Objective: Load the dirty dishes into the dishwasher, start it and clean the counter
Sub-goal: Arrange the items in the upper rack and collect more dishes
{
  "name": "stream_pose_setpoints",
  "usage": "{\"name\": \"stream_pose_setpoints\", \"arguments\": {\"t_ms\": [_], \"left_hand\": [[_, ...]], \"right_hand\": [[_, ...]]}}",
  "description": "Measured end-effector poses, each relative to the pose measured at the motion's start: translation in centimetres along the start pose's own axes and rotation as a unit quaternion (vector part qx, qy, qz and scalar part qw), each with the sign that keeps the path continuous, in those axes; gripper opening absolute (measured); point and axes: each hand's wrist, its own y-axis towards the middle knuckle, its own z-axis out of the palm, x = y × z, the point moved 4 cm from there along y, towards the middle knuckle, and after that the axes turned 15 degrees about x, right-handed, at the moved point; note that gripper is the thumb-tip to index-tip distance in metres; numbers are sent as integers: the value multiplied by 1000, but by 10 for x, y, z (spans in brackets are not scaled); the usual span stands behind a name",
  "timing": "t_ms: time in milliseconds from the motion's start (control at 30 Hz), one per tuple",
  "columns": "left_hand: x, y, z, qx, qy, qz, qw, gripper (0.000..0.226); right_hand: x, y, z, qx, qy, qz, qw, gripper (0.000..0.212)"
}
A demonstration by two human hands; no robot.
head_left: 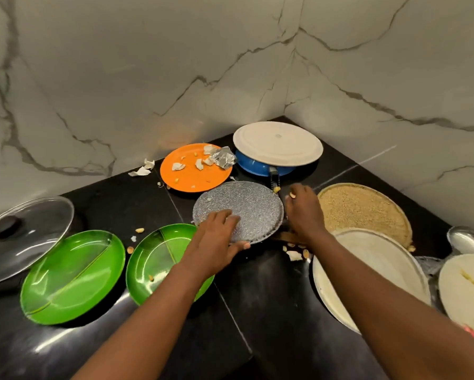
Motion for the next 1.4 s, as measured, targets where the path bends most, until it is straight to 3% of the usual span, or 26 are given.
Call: {"name": "stream_pose_setpoints", "arguments": {"t_ms": [167,267,533,667,900,1200,1400], "left_hand": [[-5,16,7,28,26,2,999,69],[-3,15,5,39,44,15,998,72],[4,12,6,74,113,38,990,74],[-1,10,6,63,116,41,990,72],[-9,7,3,60,117,55,990,68],[-36,-14,-1,-5,145,86,986,63],[-46,-45,8,5,159,116,980,64]], "right_hand": [[2,74,13,106,10,60,992,46],[12,94,25,92,23,98,991,61],[0,97,14,49,18,158,986,39],[-26,76,-12,21,15,146,989,30],[-49,27,-54,-3,59,146,988,34],[-38,-61,-74,2,68,169,983,36],[-29,-119,-84,2,92,226,970,32]]}}
